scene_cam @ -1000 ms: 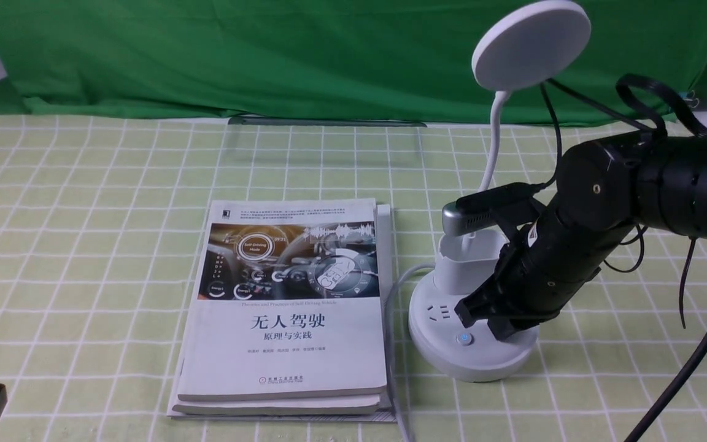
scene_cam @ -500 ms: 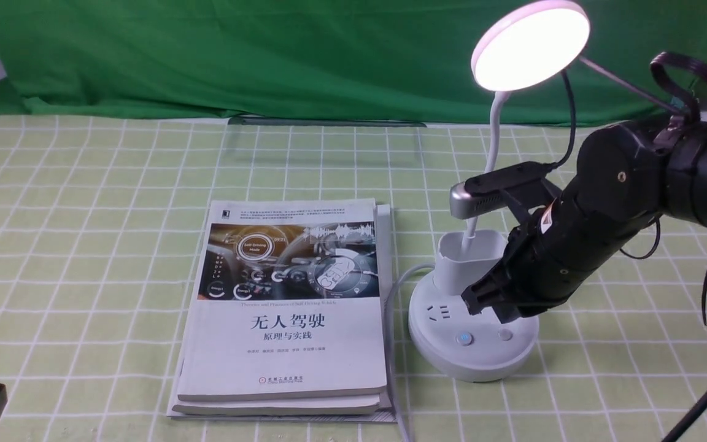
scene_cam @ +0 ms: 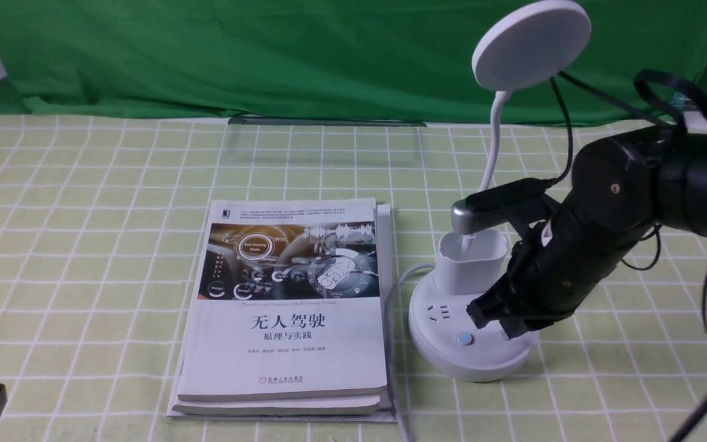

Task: Turn off the desk lamp on the green coffee tablecloth by hand.

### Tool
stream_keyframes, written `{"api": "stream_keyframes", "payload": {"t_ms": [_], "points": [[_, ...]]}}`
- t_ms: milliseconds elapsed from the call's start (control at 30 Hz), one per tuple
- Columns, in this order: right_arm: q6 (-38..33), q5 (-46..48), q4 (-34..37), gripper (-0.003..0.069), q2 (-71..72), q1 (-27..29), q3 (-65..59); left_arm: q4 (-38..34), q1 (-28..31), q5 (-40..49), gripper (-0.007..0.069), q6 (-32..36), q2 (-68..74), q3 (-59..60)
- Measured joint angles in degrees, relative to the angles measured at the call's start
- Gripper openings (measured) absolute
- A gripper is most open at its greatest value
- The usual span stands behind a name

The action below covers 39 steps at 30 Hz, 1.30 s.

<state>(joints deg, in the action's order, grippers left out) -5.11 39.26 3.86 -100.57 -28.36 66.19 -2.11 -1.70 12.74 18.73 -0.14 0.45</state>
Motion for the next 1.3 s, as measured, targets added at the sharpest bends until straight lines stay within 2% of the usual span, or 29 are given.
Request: {"api": "stream_keyframes", "payload": {"t_ms": [367, 533, 867, 967, 1033, 1067, 1167, 1300], "points": [[1.95, 3.44, 0.00, 0.0046, 32.16, 0.00, -19.25, 0.00, 0.00, 0.00, 0.0243, 0.00, 0.00, 0.00], [1.95, 3.97, 0.00, 0.0051, 40.01, -0.06, -20.39, 0.00, 0.00, 0.00, 0.0243, 0.00, 0.00, 0.00], [1.53, -5.62, -0.85, 0.0060, 49.63, 0.09, -20.72, 0.00, 0.00, 0.00, 0.0243, 0.00, 0.00, 0.00], [-0.50, -6.77, -0.99, 0.0041, 52.93, 2.19, -22.94, 0.00, 0.00, 0.00, 0.0243, 0.00, 0.00, 0.00], [-1.63, -8.68, -0.79, 0.0041, 59.21, 7.18, -28.83, 0.00, 0.00, 0.00, 0.0243, 0.00, 0.00, 0.00], [-1.70, -8.92, -0.74, 0.0041, 59.82, 7.62, -29.42, 0.00, 0.00, 0.00, 0.0243, 0.00, 0.00, 0.00], [-2.89, -14.56, -0.48, 0.0041, 71.73, 15.16, -41.19, 0.00, 0.00, 0.00, 0.0243, 0.00, 0.00, 0.00], [-4.89, -22.70, -0.61, 0.0041, 85.76, 21.56, -54.17, 0.00, 0.00, 0.00, 0.0243, 0.00, 0.00, 0.00]]}}
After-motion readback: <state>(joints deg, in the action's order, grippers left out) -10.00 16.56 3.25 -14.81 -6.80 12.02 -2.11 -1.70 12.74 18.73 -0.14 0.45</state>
